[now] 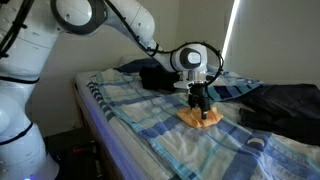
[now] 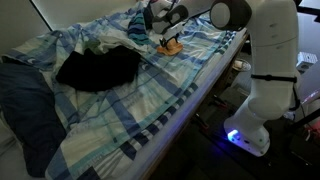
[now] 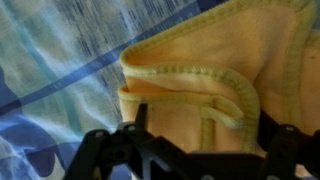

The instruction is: Unfold the yellow towel

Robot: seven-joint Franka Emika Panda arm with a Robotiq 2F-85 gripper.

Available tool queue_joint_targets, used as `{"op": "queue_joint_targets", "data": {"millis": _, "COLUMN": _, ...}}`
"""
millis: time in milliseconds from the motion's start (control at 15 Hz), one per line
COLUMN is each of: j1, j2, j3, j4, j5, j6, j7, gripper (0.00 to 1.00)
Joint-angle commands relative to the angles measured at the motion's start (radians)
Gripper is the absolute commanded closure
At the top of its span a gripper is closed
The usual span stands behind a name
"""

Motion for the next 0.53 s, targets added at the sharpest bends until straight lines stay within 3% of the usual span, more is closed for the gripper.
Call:
{"op": "queue_joint_targets", "data": {"millis": 0, "j1": 0.001, "j2": 0.004, "j3": -0.007, "j4": 0.019, "j5": -0.015, "j6": 0.014, "j7": 0.010, "gripper": 0.00}}
{"op": "queue_joint_targets", "data": {"millis": 467, "j1": -0.001, "j2": 0.002, "j3": -0.014, "j4": 0.032, "j5": -0.017, "j6": 0.018, "j7": 0.011, "gripper": 0.00}}
